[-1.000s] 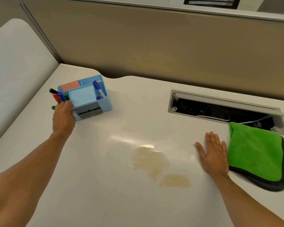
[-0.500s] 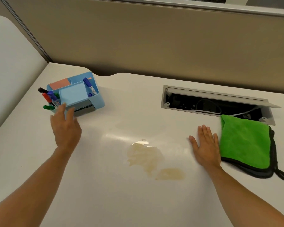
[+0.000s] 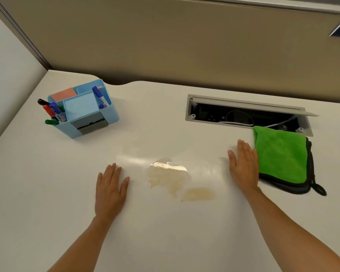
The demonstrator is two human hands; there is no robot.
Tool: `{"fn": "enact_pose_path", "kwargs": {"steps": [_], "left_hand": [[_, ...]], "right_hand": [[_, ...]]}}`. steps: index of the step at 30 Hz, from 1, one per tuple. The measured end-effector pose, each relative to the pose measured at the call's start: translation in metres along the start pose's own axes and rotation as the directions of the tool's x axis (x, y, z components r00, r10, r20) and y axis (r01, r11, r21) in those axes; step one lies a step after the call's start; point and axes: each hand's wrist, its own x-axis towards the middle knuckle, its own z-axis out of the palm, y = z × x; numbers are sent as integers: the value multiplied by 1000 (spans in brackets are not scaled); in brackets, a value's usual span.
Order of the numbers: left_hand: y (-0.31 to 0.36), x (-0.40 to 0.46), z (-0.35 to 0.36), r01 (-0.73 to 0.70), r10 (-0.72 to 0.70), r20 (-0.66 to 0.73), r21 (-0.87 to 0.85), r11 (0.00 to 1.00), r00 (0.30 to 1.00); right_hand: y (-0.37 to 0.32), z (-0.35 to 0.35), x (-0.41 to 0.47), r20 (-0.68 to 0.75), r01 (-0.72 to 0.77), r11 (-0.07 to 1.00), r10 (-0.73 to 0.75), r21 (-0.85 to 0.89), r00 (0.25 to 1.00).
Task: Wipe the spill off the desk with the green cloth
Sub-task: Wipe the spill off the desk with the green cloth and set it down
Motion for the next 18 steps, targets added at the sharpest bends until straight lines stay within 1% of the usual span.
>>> {"fn": "enact_pose_path", "kwargs": {"steps": [2, 4, 7, 9, 13, 18], "left_hand": [[-3, -1, 3, 0, 0, 30, 10, 1000, 1000], [-3, 1, 4, 5, -6, 53, 14, 1000, 999], [-4, 3, 5, 7, -9, 73, 15, 1000, 997], [-4, 3, 5, 8, -9, 80, 12, 1000, 997], [-4, 4, 5, 14, -14, 84, 5, 1000, 996], [-6, 4, 6, 11, -11, 80, 7, 1000, 997]], "right_hand": [[10, -8, -8, -137, -29, 1000, 27, -10, 990], [24, -15, -17, -171, -118, 990, 104, -72, 980], [39, -22, -28, -138, -255, 957, 236, -140, 962], [42, -26, -28, -127, -295, 942, 276, -162, 953], [45, -35, -13, -95, -315, 926, 301, -207, 949], [55, -43, 4, 59, -293, 916, 320, -273, 945]]}}
